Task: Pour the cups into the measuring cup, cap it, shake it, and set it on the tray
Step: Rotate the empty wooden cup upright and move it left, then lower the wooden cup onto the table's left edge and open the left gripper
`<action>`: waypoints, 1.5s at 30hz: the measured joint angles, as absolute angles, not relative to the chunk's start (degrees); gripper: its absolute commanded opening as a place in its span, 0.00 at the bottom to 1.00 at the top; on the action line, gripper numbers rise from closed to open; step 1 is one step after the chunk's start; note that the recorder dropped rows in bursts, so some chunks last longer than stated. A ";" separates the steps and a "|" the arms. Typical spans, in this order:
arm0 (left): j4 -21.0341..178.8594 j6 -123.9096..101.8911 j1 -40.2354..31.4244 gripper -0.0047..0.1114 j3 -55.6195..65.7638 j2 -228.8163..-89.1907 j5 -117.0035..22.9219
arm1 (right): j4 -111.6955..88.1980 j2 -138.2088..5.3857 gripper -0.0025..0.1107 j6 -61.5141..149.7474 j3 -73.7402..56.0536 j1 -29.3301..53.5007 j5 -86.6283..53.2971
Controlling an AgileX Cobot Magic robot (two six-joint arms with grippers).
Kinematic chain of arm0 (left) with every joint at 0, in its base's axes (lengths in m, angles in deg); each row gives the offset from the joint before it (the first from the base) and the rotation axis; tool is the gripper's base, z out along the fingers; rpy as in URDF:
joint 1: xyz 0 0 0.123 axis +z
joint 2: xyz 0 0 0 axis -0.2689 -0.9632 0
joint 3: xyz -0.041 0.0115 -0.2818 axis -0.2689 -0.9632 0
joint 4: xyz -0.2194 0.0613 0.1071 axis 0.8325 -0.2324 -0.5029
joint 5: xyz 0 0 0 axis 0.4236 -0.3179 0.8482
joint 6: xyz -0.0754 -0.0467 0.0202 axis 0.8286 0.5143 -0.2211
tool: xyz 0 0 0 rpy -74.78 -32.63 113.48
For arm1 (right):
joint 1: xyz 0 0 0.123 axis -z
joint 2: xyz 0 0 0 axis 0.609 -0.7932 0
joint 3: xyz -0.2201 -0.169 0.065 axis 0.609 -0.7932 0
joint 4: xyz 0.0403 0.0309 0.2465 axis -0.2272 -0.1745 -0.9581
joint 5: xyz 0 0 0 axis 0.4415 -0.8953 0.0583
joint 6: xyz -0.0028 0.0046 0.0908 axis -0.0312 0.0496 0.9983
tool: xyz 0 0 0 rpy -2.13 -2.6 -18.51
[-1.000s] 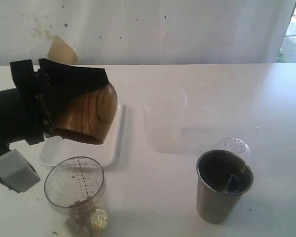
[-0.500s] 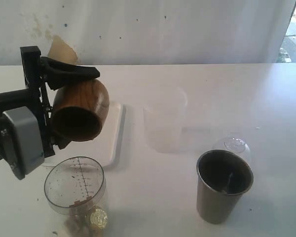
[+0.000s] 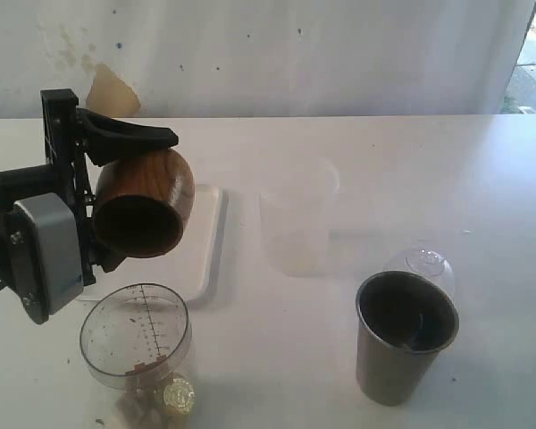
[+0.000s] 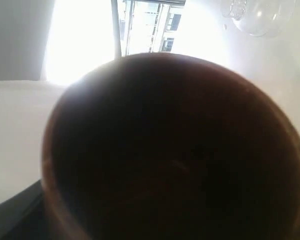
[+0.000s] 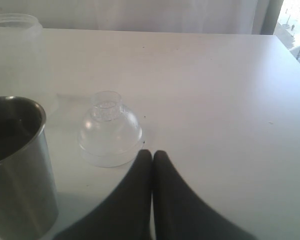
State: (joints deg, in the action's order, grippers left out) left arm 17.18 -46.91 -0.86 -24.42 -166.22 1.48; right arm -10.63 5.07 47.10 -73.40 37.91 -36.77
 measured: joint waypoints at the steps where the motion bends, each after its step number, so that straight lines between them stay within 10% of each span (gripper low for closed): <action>1: 17.18 -46.91 -0.86 0.04 -24.42 -166.22 1.48 | -10.63 5.07 0.02 47.10 -73.40 37.91 -36.77; 23: 18.49 -28.12 -0.90 0.04 -24.42 -166.22 5.30 | -10.63 5.07 0.02 47.10 -73.40 37.91 -36.77; 30: 60.34 1.20 -0.90 0.04 -24.42 -166.09 -4.69 | -10.63 5.07 0.02 47.10 -73.40 37.91 -36.77; 45: 117.98 -30.23 9.41 0.04 -24.42 -170.70 -16.27 | -10.63 5.07 0.02 47.10 -73.40 37.91 -36.81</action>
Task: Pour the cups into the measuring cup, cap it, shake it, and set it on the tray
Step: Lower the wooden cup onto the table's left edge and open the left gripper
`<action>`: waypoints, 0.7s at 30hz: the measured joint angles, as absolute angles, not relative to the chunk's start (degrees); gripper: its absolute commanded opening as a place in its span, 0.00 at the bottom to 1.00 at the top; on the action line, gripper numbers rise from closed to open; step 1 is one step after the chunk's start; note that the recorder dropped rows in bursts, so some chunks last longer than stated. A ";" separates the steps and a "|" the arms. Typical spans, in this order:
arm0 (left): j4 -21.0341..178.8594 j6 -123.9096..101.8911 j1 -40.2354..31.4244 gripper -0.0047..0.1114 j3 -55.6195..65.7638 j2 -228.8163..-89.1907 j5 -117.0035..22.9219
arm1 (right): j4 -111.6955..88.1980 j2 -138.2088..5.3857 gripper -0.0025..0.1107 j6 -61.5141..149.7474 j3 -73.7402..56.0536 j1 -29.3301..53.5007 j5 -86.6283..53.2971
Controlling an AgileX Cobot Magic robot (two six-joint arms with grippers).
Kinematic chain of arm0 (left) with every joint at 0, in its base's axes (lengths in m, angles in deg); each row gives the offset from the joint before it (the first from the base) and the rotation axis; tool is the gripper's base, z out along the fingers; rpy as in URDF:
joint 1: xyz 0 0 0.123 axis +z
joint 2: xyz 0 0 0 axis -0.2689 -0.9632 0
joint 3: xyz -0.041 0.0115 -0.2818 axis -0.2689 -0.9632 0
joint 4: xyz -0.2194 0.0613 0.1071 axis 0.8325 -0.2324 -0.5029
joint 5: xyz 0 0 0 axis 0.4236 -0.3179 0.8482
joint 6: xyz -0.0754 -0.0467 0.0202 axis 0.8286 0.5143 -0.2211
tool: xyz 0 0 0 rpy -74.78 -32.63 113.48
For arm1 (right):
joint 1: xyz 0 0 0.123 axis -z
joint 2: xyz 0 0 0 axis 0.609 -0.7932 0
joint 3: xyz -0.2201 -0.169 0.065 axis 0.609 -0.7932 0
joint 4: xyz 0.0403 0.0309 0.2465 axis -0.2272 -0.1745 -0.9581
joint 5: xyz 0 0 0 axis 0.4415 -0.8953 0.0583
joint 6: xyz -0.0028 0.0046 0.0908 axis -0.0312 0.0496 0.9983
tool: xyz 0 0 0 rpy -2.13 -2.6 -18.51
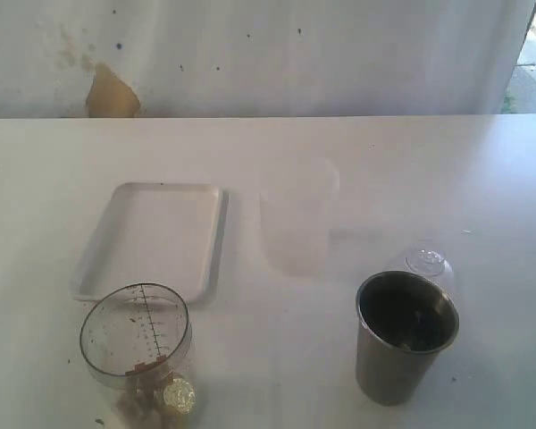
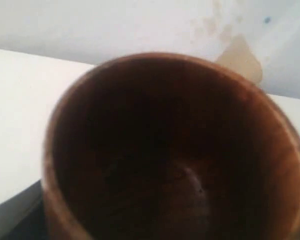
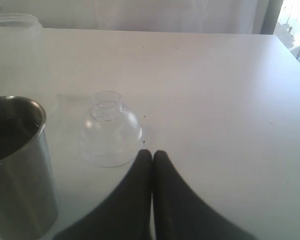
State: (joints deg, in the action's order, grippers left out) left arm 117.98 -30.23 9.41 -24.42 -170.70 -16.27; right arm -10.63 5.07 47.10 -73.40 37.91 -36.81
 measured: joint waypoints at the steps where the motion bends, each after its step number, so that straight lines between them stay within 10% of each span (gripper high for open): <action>1: 116.84 -29.03 10.36 0.04 -24.42 -171.82 -16.27 | -10.63 5.07 0.02 47.10 -73.40 37.91 -36.81; 21: 89.79 -4.32 14.03 0.04 -20.69 -203.65 5.07 | -10.63 5.07 0.02 47.10 -73.40 37.91 -37.14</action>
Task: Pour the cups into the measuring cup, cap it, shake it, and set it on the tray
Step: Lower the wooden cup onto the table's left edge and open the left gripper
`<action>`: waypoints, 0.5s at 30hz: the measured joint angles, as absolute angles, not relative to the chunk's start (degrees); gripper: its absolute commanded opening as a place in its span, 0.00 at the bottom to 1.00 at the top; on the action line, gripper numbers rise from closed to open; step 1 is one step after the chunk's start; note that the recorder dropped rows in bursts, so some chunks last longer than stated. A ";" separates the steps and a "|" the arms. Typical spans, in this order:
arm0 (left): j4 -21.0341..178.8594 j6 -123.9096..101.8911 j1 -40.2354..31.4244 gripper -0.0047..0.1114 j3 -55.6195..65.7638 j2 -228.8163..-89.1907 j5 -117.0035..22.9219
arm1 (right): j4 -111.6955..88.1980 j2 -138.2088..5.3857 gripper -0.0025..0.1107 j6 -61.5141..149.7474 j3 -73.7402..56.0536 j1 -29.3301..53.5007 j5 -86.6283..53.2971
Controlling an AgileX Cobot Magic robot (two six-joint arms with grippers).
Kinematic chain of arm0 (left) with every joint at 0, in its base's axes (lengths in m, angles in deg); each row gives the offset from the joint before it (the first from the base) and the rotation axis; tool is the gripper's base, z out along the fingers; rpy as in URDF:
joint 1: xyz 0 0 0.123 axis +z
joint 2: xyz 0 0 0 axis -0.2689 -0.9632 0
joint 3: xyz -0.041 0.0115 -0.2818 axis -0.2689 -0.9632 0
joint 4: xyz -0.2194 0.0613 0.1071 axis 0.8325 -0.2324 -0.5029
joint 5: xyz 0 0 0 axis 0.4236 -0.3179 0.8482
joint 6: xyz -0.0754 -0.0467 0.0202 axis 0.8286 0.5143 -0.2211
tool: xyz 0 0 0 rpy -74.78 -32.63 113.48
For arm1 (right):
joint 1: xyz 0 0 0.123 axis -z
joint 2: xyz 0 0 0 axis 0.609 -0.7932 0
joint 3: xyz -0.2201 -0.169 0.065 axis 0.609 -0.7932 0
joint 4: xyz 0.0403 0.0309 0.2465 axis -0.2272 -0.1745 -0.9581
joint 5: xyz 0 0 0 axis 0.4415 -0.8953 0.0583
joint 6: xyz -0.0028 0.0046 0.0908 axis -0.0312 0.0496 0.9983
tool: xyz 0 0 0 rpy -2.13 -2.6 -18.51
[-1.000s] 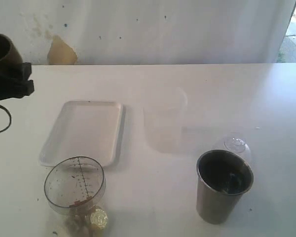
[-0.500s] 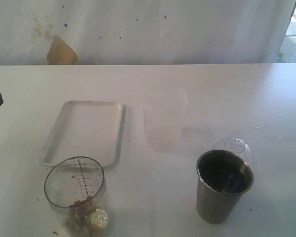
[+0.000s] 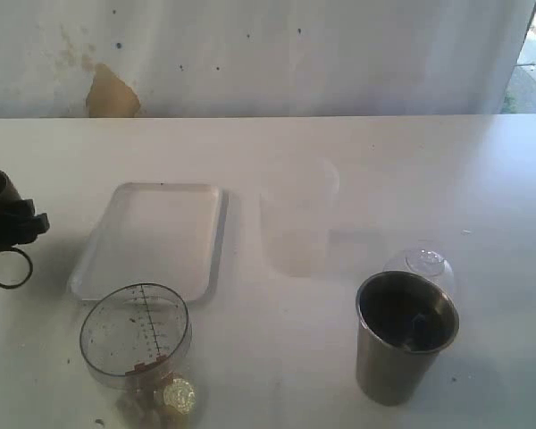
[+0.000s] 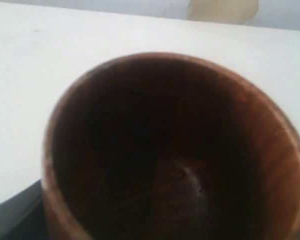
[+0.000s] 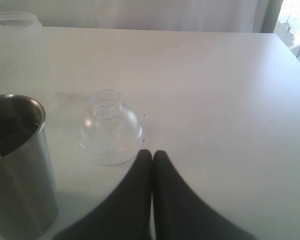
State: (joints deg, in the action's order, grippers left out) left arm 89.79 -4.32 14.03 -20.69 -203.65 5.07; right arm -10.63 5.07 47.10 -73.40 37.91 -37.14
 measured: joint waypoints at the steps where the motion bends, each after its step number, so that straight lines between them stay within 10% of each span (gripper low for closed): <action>1: 89.79 -4.32 14.03 0.05 -20.29 -204.67 5.07 | -10.63 5.07 0.02 47.10 -73.40 37.91 -37.14; 6: 89.68 -4.43 14.03 0.31 -19.27 -207.00 6.86 | -10.63 5.07 0.02 47.10 -73.40 37.91 -37.14; 12: 89.55 -7.00 14.03 0.94 -19.14 -207.04 7.44 | -10.63 5.07 0.02 47.10 -73.40 37.91 -37.14; 15: 89.55 -7.35 14.03 0.94 -19.04 -207.04 7.57 | -10.63 5.07 0.02 47.10 -73.40 37.91 -37.14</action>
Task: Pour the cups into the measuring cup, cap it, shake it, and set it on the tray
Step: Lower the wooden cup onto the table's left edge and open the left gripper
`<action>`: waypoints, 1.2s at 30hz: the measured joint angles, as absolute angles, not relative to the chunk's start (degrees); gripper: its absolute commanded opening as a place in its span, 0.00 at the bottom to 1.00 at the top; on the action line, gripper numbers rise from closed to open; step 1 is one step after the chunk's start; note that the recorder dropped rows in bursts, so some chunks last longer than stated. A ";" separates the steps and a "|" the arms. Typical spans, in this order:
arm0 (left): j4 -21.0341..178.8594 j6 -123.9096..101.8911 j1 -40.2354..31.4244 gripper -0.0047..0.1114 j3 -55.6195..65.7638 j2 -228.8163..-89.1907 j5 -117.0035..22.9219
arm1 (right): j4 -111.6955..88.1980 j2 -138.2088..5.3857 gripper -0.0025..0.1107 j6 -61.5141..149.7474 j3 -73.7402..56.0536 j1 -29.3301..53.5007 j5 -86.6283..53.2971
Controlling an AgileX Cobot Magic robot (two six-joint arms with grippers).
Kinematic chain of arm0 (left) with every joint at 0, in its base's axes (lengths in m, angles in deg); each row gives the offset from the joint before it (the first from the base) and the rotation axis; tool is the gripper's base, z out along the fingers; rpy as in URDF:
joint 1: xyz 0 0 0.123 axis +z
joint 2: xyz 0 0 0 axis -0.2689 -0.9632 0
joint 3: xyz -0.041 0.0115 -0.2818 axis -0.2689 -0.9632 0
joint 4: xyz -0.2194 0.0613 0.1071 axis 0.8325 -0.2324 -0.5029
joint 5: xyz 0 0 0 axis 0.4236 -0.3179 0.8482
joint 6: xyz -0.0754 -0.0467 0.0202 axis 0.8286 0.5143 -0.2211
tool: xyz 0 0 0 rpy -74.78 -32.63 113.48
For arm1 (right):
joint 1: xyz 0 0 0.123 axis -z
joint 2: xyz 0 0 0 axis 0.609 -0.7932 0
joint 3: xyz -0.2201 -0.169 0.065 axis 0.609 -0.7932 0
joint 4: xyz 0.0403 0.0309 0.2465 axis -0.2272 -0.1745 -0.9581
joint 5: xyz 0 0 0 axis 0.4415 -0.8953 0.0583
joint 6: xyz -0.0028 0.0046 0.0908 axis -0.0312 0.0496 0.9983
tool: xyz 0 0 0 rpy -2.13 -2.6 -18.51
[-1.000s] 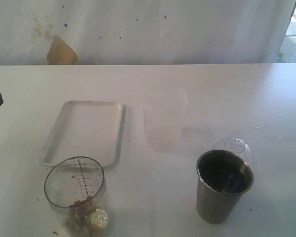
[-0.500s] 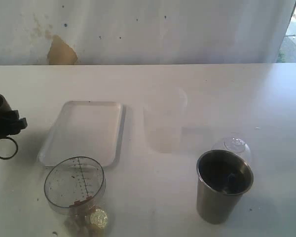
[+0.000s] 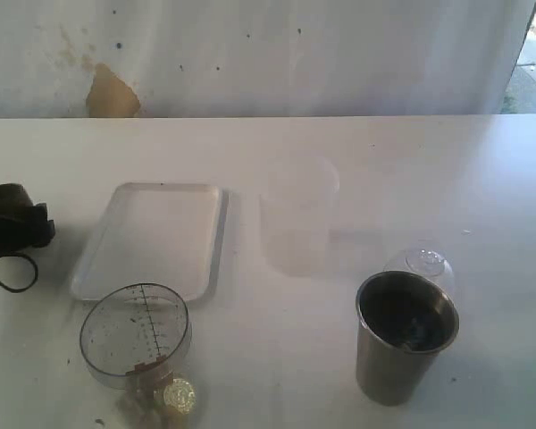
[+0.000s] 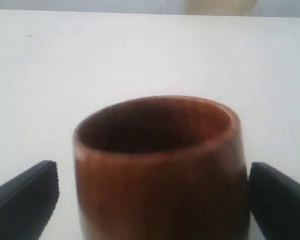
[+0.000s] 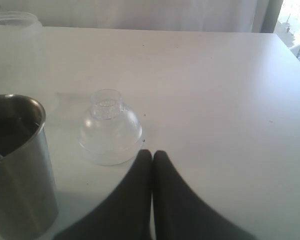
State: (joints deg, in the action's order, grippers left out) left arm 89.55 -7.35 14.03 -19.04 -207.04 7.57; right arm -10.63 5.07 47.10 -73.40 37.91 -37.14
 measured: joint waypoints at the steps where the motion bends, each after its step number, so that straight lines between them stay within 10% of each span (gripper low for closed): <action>1: 89.33 -7.35 14.03 0.94 -19.04 -207.04 7.46 | -10.63 5.07 0.02 47.10 -73.40 37.91 -37.14; 30: 78.37 -6.02 14.14 0.94 -19.15 -176.66 -21.64 | -10.63 5.07 0.02 47.10 -73.40 37.91 -37.14; 36: 77.03 -3.29 14.25 0.55 -19.15 -167.85 -30.22 | -10.63 5.07 0.02 47.10 -73.40 37.91 -37.14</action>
